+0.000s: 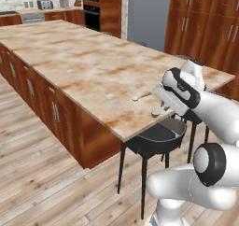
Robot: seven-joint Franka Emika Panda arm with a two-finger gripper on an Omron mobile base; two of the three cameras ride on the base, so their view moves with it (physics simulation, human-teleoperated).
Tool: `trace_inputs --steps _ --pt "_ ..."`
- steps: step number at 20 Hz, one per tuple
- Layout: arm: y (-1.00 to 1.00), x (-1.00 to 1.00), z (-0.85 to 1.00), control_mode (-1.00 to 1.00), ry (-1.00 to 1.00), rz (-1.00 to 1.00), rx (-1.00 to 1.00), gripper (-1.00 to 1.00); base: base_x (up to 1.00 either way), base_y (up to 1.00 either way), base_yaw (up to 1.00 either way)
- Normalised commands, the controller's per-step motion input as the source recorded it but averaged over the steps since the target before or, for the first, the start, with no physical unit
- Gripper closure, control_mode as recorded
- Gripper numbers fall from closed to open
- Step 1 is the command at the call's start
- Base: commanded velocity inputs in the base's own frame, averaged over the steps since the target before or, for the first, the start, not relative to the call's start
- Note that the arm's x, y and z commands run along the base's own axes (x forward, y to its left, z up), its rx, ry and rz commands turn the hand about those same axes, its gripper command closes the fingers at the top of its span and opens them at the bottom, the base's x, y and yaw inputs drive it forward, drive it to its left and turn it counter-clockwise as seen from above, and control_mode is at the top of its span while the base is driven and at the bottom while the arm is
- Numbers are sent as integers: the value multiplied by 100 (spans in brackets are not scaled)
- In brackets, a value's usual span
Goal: Pick up the metallic utensils from the counter and place them in the open drawer. Make sure not to pick up any wooden utensils.
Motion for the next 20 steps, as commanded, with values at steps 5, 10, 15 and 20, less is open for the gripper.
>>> trace_inputs --steps 5,10,15,20 --pt "0 0 0 100 0 0 0 100 12 100 -4" --pt "0 0 0 100 0 0 0 100 43 100 0" --pt "0 0 0 100 0 0 0 100 68 100 0" --pt "0 0 0 100 0 0 0 100 92 100 -5"
